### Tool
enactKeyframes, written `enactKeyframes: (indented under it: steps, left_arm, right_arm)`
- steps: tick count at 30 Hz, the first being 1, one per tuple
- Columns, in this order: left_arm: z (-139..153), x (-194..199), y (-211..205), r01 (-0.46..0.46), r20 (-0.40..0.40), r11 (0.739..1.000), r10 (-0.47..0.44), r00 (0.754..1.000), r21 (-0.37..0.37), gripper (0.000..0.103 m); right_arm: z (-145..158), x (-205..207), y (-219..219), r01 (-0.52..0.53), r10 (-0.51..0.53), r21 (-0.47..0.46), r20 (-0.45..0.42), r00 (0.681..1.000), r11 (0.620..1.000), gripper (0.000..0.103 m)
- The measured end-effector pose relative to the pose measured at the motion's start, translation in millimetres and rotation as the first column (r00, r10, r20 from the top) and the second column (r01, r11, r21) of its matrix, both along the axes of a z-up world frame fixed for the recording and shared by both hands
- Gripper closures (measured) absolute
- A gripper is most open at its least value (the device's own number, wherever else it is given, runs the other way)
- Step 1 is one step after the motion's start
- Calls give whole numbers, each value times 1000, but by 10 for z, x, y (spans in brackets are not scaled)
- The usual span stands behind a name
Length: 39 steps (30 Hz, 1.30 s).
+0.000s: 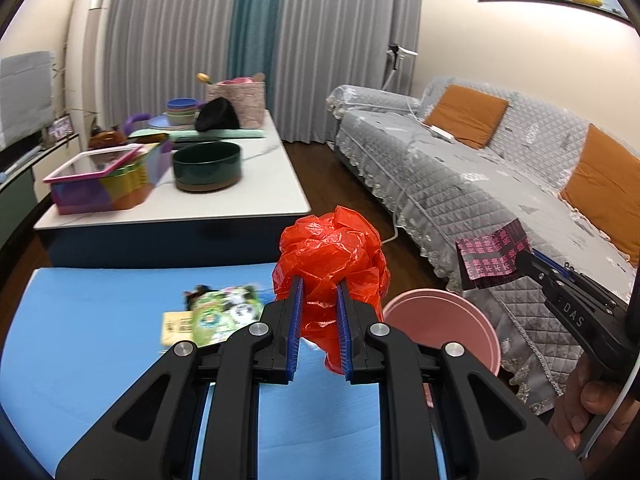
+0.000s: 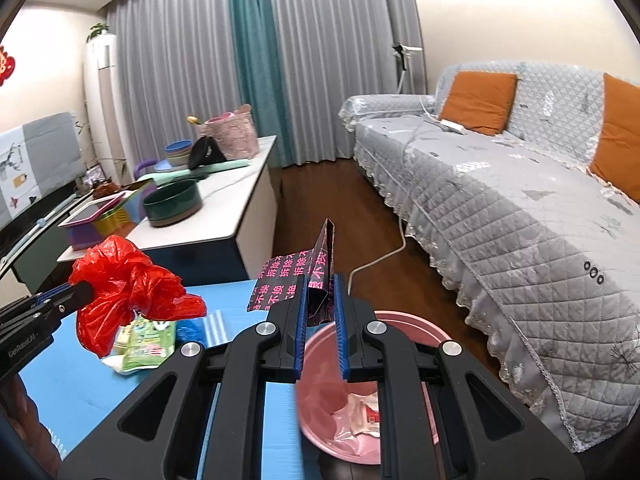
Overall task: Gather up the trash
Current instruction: 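Lift and carry the red bag and the patterned packet over the pink bin, then open both tools to drop the bag and packet into the pink bin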
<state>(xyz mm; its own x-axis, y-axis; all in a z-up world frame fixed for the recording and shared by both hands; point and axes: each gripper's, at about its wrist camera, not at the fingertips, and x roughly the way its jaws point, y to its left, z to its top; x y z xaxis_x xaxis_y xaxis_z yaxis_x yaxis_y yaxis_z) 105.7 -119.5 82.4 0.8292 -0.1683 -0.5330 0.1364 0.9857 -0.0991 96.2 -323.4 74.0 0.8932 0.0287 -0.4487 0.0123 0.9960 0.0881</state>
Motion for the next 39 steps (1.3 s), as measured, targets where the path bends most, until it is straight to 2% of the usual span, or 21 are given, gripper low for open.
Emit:
enactKeyframes:
  steps: [12,22,24,26,29,39]
  left_arm:
    - [-228,332,-584,97,-49,995,-97,994,-7,87]
    - [-458,504,-850,150,-97,989,-151,984,-16,87]
    - [-482,527,-877,157,-103,987,-158,982,-17,87]
    - [-500,547,-913,169,-113,985,-170,979,-17,85]
    - [-509,576,-937,177,-122,984,-178,977,-18,77]
    - [-474,493,-836,158,-122,987,-159,980,-17,75]
  right_arm:
    - [-175,186,-551,107,-106,14,-57,993,994,90]
    - [-313,281,-622,127,-128,-11,-108,986,992,90]
    - [-324,296,-627,131,-132,-15,-112,985,991,86]
    - [-330,302,-633,144,-145,-23,-116,983,989,78]
    - [-340,308,-662,162,-163,-22,-122,979,987,60]
    - [-303,268,-709,178,-175,16,-112,978,984,58]
